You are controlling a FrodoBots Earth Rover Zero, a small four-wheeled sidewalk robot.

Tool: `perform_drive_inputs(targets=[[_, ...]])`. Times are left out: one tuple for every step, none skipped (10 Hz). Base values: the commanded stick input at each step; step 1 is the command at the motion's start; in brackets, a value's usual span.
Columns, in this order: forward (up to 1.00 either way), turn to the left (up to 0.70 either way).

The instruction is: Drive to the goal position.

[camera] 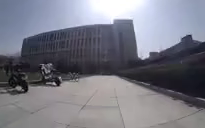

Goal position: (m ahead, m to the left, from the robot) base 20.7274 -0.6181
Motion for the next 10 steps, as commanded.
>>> perform_drive_inputs(targets=[[0.45,0.0],[0.45,0.0],[0.45,0.0],[0.45,0.0],[0.45,0.0],[0.45,0.0],[0.45,0.0],[0.45,0.0],[0.45,0.0],[0.45,0.0]])
